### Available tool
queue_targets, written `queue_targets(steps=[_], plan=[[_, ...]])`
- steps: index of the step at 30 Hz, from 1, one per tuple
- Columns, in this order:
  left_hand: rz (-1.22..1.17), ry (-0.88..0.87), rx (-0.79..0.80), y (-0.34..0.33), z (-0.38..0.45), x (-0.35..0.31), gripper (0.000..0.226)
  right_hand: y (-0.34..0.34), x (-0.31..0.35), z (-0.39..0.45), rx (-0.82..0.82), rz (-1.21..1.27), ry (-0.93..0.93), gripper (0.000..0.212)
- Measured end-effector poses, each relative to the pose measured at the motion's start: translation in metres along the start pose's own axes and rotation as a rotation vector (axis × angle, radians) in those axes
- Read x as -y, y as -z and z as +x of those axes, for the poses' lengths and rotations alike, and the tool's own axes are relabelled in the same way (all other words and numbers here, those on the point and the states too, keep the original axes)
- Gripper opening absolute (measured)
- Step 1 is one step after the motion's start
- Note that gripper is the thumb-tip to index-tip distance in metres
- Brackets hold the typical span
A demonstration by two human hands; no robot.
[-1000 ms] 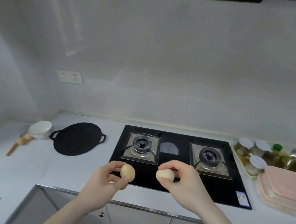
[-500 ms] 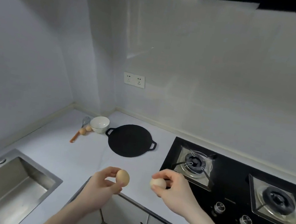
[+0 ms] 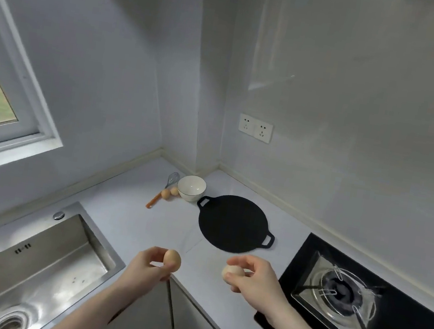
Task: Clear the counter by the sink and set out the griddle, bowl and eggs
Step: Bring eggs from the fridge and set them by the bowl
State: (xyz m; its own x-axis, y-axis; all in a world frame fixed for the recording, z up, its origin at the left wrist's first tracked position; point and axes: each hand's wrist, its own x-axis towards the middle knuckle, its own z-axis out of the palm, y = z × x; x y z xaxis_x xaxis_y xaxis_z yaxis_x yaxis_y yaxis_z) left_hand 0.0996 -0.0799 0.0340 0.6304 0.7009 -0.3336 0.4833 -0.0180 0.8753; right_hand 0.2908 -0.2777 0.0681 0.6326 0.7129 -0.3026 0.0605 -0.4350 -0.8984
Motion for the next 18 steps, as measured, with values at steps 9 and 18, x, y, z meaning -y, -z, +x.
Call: queue_targets(steps=[9,18], plan=[[-0.054,0.153,-0.055,0.011,0.067,0.031,0.020,-0.031,-0.002,0.076,0.075,0.097,-0.114,0.027],[-0.014,0.315,0.030,0.050,0.162,0.066,0.028,-0.096,-0.001,0.156,0.015,0.208,-0.318,0.034]])
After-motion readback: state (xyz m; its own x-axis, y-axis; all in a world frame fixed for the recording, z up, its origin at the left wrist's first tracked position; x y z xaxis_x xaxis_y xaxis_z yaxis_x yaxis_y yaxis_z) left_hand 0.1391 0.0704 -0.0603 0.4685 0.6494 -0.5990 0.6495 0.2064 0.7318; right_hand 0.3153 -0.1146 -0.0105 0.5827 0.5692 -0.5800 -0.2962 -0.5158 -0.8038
